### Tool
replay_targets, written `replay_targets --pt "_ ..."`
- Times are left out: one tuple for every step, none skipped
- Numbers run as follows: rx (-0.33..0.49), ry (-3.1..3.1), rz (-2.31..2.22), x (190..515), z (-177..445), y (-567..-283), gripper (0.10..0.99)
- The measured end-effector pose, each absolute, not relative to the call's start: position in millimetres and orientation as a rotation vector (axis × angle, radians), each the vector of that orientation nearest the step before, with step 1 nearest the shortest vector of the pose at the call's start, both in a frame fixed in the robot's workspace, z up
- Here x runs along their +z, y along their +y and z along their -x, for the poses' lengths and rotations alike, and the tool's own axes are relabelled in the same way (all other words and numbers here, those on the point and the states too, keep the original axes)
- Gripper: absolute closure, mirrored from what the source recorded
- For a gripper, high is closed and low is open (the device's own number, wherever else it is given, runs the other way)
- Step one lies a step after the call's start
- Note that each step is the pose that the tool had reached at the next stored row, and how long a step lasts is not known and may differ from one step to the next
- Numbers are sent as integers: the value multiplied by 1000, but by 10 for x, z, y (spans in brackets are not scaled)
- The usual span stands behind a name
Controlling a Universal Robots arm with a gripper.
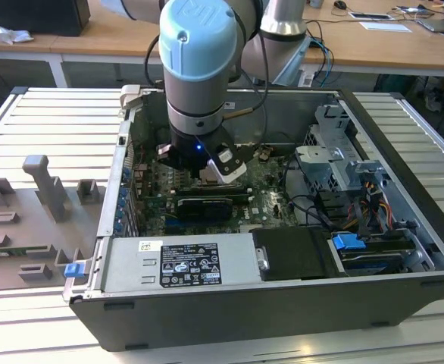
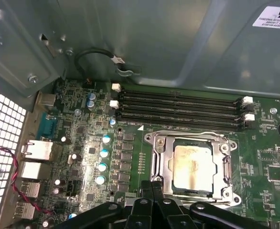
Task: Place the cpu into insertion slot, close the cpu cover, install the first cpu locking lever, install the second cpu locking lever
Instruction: 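Install the second cpu locking lever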
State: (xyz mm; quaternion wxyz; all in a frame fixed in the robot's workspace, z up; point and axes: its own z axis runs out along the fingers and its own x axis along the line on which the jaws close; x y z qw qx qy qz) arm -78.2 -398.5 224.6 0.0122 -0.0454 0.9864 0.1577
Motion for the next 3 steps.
replay_targets --pt "492 3075 142 2261 782 -3985 980" --pt "492 3075 142 2282 782 -3985 980" --pt "492 3075 142 2297 782 -3985 980"
